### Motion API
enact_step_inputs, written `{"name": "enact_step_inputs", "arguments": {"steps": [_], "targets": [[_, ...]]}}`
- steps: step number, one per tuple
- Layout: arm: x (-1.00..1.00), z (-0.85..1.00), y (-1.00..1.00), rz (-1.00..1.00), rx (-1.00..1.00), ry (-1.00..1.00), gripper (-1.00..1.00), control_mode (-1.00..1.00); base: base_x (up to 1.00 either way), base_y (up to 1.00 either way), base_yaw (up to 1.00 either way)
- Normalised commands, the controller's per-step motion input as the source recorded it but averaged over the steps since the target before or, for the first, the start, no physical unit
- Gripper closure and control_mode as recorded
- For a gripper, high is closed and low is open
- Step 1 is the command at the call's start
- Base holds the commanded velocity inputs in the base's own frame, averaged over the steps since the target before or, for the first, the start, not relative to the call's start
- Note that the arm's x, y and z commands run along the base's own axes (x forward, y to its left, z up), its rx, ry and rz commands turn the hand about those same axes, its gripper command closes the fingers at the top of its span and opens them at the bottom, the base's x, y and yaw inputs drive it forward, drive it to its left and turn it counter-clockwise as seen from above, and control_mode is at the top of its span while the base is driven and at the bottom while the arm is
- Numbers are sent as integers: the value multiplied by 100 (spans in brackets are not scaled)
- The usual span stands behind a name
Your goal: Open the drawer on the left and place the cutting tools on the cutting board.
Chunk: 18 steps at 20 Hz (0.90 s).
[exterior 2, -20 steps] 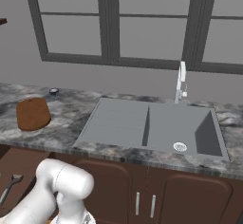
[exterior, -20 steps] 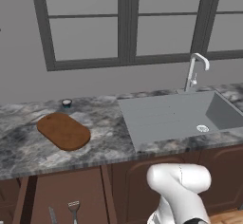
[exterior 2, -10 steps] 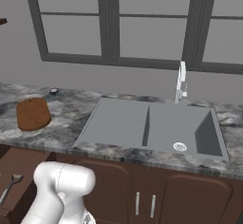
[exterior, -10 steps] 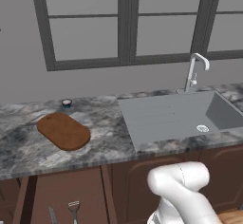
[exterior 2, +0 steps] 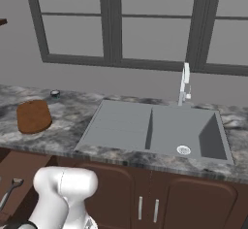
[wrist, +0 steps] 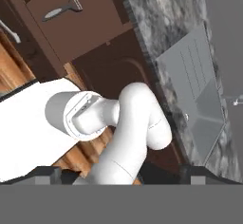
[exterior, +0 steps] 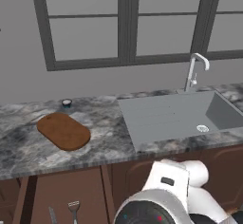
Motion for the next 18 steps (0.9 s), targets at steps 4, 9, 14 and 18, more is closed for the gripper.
{"name": "enact_step_inputs", "arguments": {"steps": [4, 9, 14, 18], "targets": [[95, 54, -99, 0, 21, 11, -100, -100, 0, 0, 0], [91, 9, -87, 11, 13, 2, -100, -100, 0, 0, 0], [10, 0, 0, 1, 0, 0, -100, -100, 0, 0, 0], [65, 22, 0, 16, 0, 14, -100, -100, 0, 0, 0]]}}
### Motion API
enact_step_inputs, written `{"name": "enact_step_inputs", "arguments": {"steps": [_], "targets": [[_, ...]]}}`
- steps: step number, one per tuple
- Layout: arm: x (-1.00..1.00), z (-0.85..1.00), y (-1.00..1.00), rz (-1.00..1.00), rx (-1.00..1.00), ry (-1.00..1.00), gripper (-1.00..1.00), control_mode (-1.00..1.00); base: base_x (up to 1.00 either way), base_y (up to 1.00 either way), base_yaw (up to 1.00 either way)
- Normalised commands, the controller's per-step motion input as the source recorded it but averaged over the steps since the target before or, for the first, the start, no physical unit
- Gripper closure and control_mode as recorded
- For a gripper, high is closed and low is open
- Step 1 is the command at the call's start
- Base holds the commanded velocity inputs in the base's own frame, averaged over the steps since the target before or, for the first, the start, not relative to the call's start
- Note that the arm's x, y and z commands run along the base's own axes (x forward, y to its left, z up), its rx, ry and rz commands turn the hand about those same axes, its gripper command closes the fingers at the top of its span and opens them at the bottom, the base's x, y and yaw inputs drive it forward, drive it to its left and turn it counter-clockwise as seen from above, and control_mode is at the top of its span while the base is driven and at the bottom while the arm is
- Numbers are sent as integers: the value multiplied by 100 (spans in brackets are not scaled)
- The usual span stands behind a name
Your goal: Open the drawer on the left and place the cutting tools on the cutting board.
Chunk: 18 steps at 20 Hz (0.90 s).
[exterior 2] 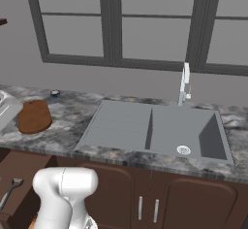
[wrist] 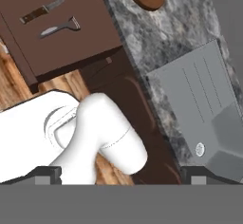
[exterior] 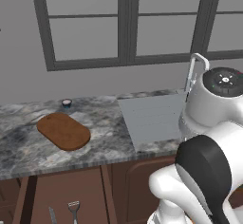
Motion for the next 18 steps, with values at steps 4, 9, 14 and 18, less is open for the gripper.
{"name": "enact_step_inputs", "arguments": {"steps": [4, 9, 14, 18], "targets": [[100, 10, 1, 21, 0, 23, -100, -100, 0, 0, 0], [100, 0, 0, 18, 0, 18, -100, -100, 0, 0, 0], [42, -16, 0, 66, -3, 12, -100, -100, 0, 0, 0], [-11, -57, 0, 91, -7, 5, -100, -100, 0, 0, 0]]}}
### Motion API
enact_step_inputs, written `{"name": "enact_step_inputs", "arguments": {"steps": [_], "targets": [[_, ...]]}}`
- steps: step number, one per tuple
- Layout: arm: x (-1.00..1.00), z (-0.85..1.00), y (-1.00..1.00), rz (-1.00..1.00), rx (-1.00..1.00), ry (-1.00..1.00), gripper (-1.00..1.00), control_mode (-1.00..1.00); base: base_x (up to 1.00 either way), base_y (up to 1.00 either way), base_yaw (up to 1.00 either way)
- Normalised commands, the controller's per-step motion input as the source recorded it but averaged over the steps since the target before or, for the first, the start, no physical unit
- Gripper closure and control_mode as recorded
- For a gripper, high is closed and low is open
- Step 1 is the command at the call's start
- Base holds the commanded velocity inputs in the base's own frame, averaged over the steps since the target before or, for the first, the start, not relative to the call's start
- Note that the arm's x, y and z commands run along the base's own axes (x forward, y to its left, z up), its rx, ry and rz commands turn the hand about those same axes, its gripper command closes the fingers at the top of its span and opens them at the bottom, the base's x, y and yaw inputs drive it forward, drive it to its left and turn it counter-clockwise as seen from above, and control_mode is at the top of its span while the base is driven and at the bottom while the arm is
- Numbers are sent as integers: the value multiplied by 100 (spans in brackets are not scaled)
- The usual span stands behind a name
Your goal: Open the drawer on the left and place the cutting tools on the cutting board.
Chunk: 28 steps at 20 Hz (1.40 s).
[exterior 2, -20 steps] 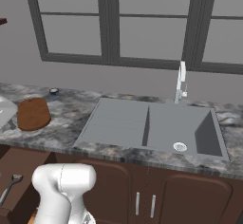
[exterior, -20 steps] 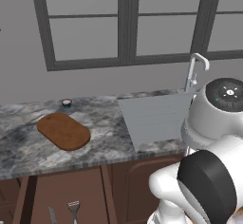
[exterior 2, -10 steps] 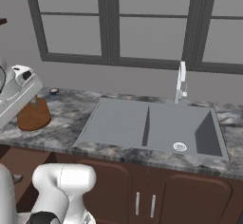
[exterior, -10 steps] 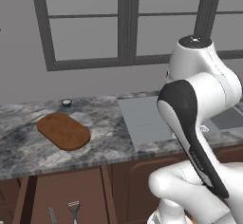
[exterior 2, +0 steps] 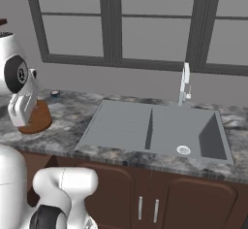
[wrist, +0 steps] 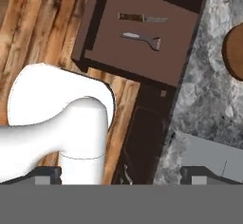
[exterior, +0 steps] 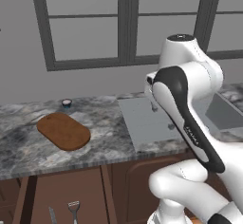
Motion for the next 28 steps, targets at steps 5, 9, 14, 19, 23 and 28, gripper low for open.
{"name": "enact_step_inputs", "arguments": {"steps": [5, 9, 14, 19, 23, 28], "targets": [[-1, -41, 10, 91, 0, 0, -100, -100, 0, 0, 0], [24, -2, 12, 76, 2, 2, -100, -100, 0, 0, 0], [75, 38, 4, 59, 5, 16, -100, -100, 0, 0, 0], [73, 18, 0, 56, 1, 21, -100, -100, 0, 0, 0], [17, -15, 0, 77, 0, 8, -100, -100, 0, 0, 0], [-31, -44, 16, 70, 0, 0, -100, -100, 0, 0, 0]]}}
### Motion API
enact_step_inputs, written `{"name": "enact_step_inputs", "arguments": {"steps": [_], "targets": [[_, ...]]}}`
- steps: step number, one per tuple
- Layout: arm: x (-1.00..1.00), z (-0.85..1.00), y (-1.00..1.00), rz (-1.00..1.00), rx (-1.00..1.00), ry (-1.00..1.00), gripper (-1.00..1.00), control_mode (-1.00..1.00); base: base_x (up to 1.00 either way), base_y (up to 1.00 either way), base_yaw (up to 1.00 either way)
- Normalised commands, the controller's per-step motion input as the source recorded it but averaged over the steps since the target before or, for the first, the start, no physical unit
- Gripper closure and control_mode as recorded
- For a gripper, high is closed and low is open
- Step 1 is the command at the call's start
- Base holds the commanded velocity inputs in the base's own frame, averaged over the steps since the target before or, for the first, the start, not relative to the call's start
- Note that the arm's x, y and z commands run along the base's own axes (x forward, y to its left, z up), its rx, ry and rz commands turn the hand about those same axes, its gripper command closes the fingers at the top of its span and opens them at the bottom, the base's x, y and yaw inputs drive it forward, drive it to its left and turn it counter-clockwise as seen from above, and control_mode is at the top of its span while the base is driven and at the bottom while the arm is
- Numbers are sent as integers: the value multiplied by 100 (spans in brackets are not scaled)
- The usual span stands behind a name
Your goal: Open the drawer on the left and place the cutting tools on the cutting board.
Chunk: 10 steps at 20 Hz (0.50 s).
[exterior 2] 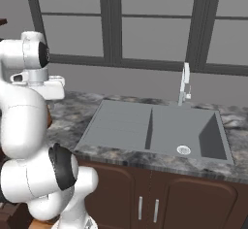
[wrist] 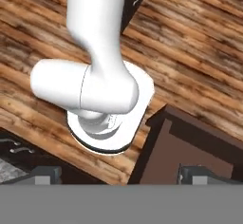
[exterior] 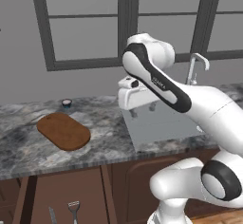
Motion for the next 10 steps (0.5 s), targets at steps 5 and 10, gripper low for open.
{"name": "enact_step_inputs", "arguments": {"steps": [5, 10], "targets": [[-42, -45, 25, 49, 0, 1, -100, -100, 0, 0, 0], [-6, -35, 10, 29, 15, -3, -100, -100, 0, 0, 0]]}}
